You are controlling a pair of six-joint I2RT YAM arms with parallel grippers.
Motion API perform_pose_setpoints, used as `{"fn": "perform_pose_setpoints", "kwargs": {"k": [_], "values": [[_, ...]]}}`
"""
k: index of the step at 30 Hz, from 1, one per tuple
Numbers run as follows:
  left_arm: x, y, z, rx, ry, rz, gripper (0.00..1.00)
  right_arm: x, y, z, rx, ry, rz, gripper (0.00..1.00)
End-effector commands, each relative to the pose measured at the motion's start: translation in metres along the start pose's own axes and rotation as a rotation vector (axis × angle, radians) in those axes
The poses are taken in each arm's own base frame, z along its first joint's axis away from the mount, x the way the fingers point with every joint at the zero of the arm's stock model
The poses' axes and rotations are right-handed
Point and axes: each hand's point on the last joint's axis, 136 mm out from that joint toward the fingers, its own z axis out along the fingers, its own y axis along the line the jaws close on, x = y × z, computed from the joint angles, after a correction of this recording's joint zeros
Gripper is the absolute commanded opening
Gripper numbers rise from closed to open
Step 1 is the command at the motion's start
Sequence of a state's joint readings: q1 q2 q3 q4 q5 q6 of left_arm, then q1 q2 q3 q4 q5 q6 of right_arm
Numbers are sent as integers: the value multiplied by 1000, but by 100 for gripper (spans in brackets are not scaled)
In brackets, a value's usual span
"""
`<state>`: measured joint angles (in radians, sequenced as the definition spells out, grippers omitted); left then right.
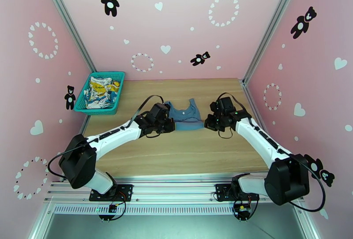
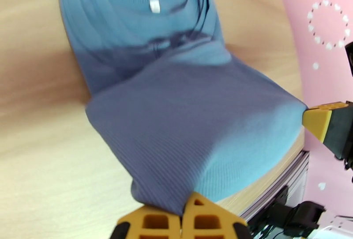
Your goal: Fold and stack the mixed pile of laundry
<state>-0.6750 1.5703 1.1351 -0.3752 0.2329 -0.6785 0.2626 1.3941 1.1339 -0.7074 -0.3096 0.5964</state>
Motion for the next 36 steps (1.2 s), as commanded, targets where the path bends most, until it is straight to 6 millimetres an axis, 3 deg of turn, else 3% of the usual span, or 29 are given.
{"fn": "perform_pose_setpoints", "kwargs": {"k": [1,5,11,14,19,29,32,36], "values": [[-29,1,0,28,-12,-8,0,-27,3,2,57,-3,-23,0],[-62,7,8,60,-38,-50,0,-62,14,18,58,0,-46,0],[-93,25,28,93,-39,-124,0,-102,28,52,27,15,-62,0],[-101,29,35,120,-39,-163,0,-113,27,68,30,33,-63,0],[-108,17,48,232,-23,-239,0,-127,24,85,40,28,-52,0],[-135,51,76,245,-44,-361,0,-153,19,120,35,4,-37,4],[-143,64,84,248,-53,-393,5,-160,14,136,35,4,-33,7],[-158,79,97,271,-65,-422,21,-170,12,159,-4,-9,-38,16]]}}
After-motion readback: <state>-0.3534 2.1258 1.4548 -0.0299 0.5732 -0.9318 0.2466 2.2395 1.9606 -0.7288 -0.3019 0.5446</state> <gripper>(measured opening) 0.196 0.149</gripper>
